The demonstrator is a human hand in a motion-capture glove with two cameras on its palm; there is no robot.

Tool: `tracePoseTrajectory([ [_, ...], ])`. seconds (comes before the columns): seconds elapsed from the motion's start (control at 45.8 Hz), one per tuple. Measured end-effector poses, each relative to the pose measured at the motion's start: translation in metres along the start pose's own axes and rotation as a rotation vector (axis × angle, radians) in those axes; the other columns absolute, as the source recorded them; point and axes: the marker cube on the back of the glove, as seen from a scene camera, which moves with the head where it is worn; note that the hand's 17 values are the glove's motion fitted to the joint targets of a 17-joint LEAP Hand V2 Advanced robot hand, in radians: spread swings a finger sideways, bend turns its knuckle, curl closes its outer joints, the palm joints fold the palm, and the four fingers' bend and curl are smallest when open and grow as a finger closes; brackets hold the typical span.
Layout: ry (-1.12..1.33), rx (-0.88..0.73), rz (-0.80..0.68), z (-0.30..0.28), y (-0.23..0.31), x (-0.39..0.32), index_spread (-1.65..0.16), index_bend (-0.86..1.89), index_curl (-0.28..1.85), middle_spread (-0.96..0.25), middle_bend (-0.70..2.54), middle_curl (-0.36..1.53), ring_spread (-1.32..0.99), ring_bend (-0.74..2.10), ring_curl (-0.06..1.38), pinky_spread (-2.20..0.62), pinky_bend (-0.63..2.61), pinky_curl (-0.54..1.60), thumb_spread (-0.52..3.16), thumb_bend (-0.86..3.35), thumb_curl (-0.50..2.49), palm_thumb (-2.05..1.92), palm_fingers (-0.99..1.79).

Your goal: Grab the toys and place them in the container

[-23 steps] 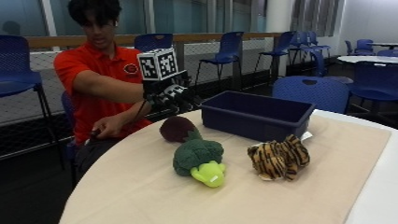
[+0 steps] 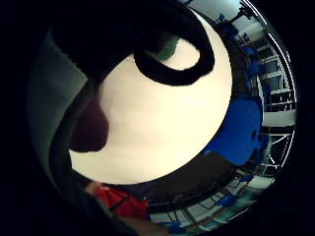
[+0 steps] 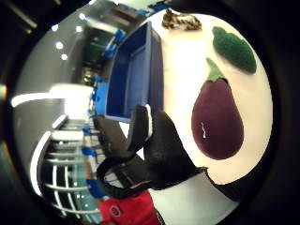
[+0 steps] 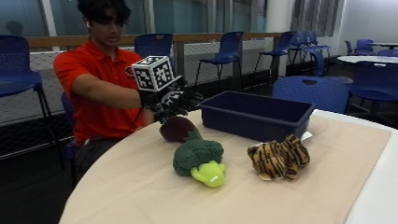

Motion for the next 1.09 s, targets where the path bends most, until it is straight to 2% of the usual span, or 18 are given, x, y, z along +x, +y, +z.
tracePoseTrajectory([
  [0.087,0.017,-0.046,-0.003,0.009,0.000,-0.001,-0.36,0.15,0.16,-0.16,0.18,0.16,-0.12,0.23,0.13,0.06,0.78,0.30,1.27,-0.02,0.15,-0.04,0.06],
  [0.109,0.027,-0.064,-0.004,0.012,-0.001,-0.002,-0.36,0.10,0.15,-0.15,0.14,0.15,-0.10,0.19,0.12,0.07,0.88,0.33,1.25,-0.03,0.15,-0.04,0.00],
  [0.284,0.158,-0.254,0.016,0.056,-0.006,-0.005,-0.36,0.10,0.15,-0.11,0.12,0.17,-0.04,0.20,0.14,0.09,1.11,0.39,1.20,-0.04,0.18,-0.04,-0.09],
  [0.437,0.173,-0.374,0.014,0.081,-0.010,-0.001,-0.38,0.21,0.19,-0.09,0.08,0.15,-0.02,0.26,0.17,0.06,1.15,0.40,1.20,-0.02,0.20,-0.01,-0.03],
  [0.611,0.298,-0.311,-0.025,0.086,-0.002,-0.013,-0.42,0.29,0.25,-0.09,0.06,0.11,-0.06,0.54,0.24,-0.01,1.12,0.38,1.26,0.02,0.25,0.10,0.05],
  [0.677,0.307,-0.267,-0.025,0.087,-0.001,-0.016,-0.42,0.36,0.28,-0.08,-0.03,0.06,-0.11,0.73,0.29,-0.15,1.20,0.39,1.33,0.07,0.28,0.18,0.23],
  [0.764,0.319,-0.203,-0.027,0.086,-0.003,-0.019,-0.41,0.36,0.29,-0.09,0.05,0.04,-0.20,0.90,0.34,-0.28,1.29,0.39,1.38,0.13,0.33,0.30,0.43],
  [0.808,0.326,-0.178,-0.030,0.085,-0.005,-0.019,-0.40,0.33,0.29,-0.11,0.11,0.05,-0.23,0.94,0.35,-0.33,1.29,0.38,1.39,0.17,0.35,0.37,0.52],
  [0.851,0.322,-0.161,-0.030,0.083,-0.009,-0.019,-0.40,0.34,0.31,-0.11,0.06,0.03,-0.25,0.95,0.36,-0.35,1.31,0.40,1.40,0.16,0.36,0.36,0.44],
  [0.895,0.306,-0.154,-0.025,0.080,-0.014,-0.017,-0.39,0.34,0.32,-0.14,0.25,0.08,-0.29,0.98,0.38,-0.38,1.22,0.38,1.34,0.20,0.41,0.47,0.65],
  [0.917,0.295,-0.153,-0.019,0.077,-0.017,-0.016,-0.39,0.31,0.31,-0.14,0.18,0.07,-0.30,0.98,0.38,-0.39,1.23,0.38,1.35,0.20,0.41,0.47,0.59],
  [0.982,0.265,-0.150,0.014,0.065,-0.027,-0.010,-0.39,0.35,0.34,-0.18,0.36,0.13,-0.36,0.99,0.38,-0.41,1.14,0.35,1.24,0.21,0.47,0.55,0.84],
  [1.092,0.251,-0.132,0.052,0.039,-0.044,-0.009,-0.39,0.36,0.37,-0.23,0.42,0.17,-0.41,0.99,0.40,-0.44,1.06,0.34,1.13,0.21,0.54,0.60,0.93],
])
